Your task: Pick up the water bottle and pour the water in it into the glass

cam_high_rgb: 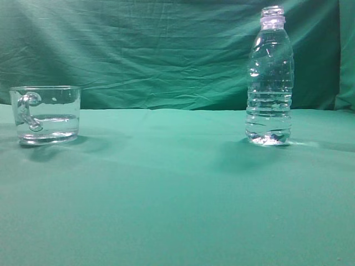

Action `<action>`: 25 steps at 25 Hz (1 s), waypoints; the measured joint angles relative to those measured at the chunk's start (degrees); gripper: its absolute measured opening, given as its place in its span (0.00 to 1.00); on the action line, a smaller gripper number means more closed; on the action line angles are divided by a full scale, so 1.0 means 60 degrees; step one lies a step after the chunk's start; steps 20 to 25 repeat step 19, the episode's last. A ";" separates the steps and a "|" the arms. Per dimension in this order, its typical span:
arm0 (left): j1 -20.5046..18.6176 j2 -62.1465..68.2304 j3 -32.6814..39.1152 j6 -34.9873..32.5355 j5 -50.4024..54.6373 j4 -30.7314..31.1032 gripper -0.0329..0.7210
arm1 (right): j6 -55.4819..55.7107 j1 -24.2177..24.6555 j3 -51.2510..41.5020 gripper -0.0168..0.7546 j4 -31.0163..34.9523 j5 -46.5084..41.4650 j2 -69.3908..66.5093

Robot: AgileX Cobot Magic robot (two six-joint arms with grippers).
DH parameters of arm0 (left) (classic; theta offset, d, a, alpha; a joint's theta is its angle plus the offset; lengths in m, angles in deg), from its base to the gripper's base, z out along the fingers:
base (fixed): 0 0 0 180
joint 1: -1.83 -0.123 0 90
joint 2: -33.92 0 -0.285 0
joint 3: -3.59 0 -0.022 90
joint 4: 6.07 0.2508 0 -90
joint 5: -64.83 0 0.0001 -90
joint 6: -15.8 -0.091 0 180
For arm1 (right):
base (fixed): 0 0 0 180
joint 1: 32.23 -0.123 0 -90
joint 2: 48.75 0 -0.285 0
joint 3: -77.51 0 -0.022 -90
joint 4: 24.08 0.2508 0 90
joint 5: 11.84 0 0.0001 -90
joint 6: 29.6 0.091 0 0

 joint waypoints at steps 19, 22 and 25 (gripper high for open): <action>0.0000 0.0000 0.0000 0.0000 0.0000 0.0000 0.04 | -0.0311 0.0000 0.0000 0.02 0.0000 -0.0037 0.0000; 0.0000 0.0000 0.0000 0.0000 0.0000 0.0000 0.04 | -0.0311 0.0000 0.0000 0.02 0.0000 -0.0037 0.0000; 0.0000 0.0000 0.0000 0.0000 0.0000 0.0000 0.04 | -0.0311 0.0000 0.0000 0.02 0.0000 -0.0037 0.0000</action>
